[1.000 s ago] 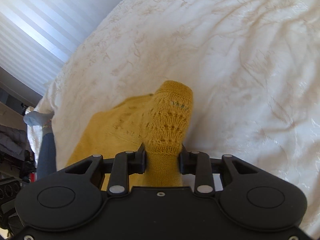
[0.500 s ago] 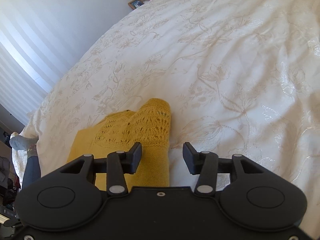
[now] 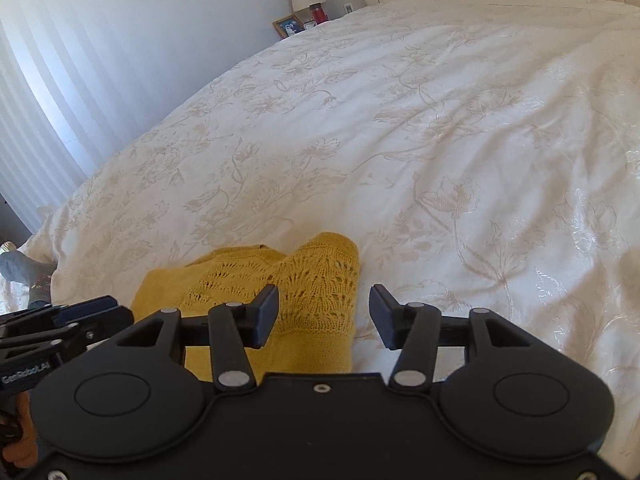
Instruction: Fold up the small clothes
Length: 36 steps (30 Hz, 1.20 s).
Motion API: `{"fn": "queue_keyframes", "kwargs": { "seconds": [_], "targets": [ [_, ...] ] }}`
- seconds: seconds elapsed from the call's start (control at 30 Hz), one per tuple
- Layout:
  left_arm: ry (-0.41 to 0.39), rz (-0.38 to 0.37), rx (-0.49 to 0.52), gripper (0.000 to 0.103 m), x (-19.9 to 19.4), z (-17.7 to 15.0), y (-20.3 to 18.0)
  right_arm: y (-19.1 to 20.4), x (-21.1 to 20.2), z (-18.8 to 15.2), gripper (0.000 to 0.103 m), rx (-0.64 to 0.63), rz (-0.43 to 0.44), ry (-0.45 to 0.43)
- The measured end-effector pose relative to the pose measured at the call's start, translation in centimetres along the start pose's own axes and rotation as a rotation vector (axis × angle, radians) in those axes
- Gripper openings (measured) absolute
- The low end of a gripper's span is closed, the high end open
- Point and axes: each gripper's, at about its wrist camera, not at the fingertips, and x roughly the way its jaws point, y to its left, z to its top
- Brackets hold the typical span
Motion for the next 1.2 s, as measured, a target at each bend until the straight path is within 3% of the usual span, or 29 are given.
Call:
{"fn": "queue_keyframes", "kwargs": {
  "seconds": [0.13, 0.23, 0.47, 0.63, 0.83, 1.0, 1.2],
  "targets": [
    [0.029, 0.048, 0.012, 0.033, 2.5, -0.6, 0.6, -0.2, 1.8, 0.0, 0.058, -0.008, -0.013, 0.018],
    [0.055, 0.114, 0.03, 0.035, 3.9, -1.9, 1.4, -1.1, 3.5, -0.2, 0.059, -0.022, -0.079, 0.033],
    [0.024, 0.108, 0.048, 0.036, 3.0, -2.7, 1.8, -2.4, 4.9, -0.4, 0.067, 0.008, -0.073, 0.029],
    [0.03, 0.112, -0.004, 0.035, 1.6, -2.2, 2.9, -2.3, 4.2, 0.1, 0.069, 0.024, -0.08, 0.016],
    [0.056, 0.111, -0.002, 0.035, -2.3, -2.8, 3.3, -1.2, 0.2, 0.4, 0.073, -0.016, -0.085, -0.006],
    [0.107, 0.076, 0.021, 0.036, -4.9, -4.6, 2.4, 0.1, -2.6, -1.5, 0.074, -0.066, -0.04, 0.112],
    [0.195, 0.07, 0.074, 0.044, -5.3, -7.3, 0.8, 1.8, -3.1, -5.9, 0.075, -0.142, -0.021, 0.363]
  ]
}}
